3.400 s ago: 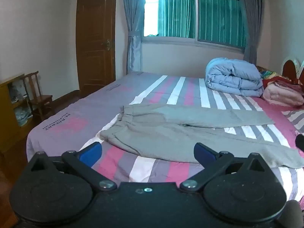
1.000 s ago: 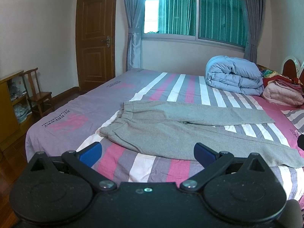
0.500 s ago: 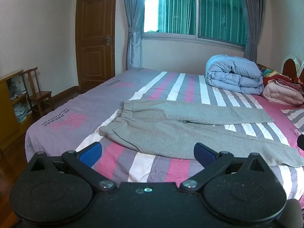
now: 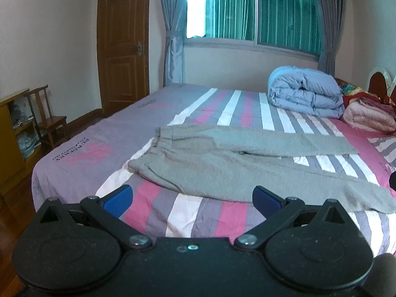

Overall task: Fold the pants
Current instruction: 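Move both tools down toward the waistband of the grey sweatpants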

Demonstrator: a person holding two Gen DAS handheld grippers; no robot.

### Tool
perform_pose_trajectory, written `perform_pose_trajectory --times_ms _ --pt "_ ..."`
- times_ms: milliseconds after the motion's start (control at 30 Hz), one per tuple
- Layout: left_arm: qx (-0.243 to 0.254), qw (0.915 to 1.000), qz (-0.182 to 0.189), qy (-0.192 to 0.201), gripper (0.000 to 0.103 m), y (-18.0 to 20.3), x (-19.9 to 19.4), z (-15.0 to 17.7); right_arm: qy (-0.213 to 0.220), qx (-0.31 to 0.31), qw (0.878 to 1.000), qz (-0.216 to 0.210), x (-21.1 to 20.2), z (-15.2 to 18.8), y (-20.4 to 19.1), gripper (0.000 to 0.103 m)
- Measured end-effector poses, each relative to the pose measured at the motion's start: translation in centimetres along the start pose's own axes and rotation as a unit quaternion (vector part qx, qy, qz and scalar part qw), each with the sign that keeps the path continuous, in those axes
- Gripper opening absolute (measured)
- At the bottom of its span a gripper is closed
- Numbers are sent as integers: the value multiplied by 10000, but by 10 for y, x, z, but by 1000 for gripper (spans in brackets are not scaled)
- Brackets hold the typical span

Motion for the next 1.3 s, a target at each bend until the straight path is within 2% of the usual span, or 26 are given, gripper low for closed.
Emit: perform_pose_trajectory --times_ms 300,633,833,967,1300 --pt "66 9993 122 -334 97 6 20 16 -422 99 9990 101 24 19 13 103" --pt "62 9975 25 -707 97 2 49 19 -755 219 9966 257 52 39 33 103" --pt "157 9965 -58 -818 97 -2 77 -4 -947 111 9950 283 79 36 34 103" --pt "312 9959 -67 -850 97 -1 100 -24 -909 9 9956 223 101 22 29 103" --pt "610 9934 -117 -965 97 -25 182 -84 -1135 -608 9909 -383 197 -10 -1 103"
Point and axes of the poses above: each gripper's, at about its wrist camera, not at the fingertips, and x roughly the way its jaws point, y to its right, z to its underside, the point moved 8 cm from there along x, roughly the way its jaws point, and after that the axes turned 15 degrees about x, right-handed, at the moved point
